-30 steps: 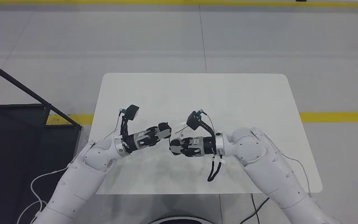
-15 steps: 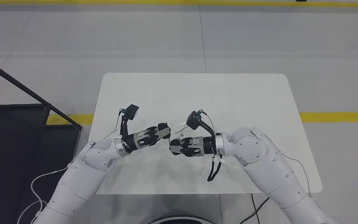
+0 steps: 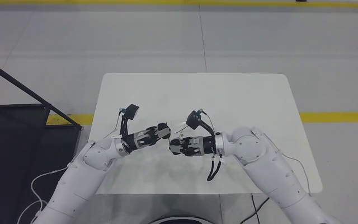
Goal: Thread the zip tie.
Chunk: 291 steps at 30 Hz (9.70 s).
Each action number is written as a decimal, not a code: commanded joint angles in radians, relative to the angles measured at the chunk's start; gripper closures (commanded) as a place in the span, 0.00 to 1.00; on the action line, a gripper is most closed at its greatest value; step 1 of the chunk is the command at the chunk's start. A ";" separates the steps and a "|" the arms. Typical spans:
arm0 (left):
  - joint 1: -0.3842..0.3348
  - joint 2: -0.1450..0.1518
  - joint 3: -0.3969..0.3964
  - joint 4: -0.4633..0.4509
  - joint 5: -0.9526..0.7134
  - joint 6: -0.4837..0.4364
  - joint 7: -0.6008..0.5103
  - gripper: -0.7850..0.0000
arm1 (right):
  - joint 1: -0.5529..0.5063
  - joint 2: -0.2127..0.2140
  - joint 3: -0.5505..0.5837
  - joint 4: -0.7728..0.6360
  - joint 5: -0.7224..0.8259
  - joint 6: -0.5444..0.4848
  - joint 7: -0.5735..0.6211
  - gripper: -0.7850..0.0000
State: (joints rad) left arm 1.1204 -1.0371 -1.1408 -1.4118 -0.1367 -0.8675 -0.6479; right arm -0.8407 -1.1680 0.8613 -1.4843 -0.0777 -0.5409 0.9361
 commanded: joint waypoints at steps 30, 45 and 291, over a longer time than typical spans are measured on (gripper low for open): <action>0.121 0.033 -0.134 -0.096 0.186 -0.104 0.044 1.00 | 0.083 -0.011 0.033 0.163 -0.090 0.327 -0.102 0.00; 0.122 0.031 -0.130 -0.067 0.199 -0.091 0.086 1.00 | 0.128 -0.007 0.016 0.129 -0.268 0.407 -0.008 0.02; 0.118 -0.161 0.196 0.001 1.515 0.796 1.276 1.00 | -0.366 0.057 0.404 -0.298 -0.038 0.477 -0.220 1.00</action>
State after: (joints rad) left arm 1.2383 -1.1979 -0.9445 -1.4106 1.3786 -0.0719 0.6281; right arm -1.2080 -1.1115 1.2656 -1.7832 -0.1161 -0.0662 0.7136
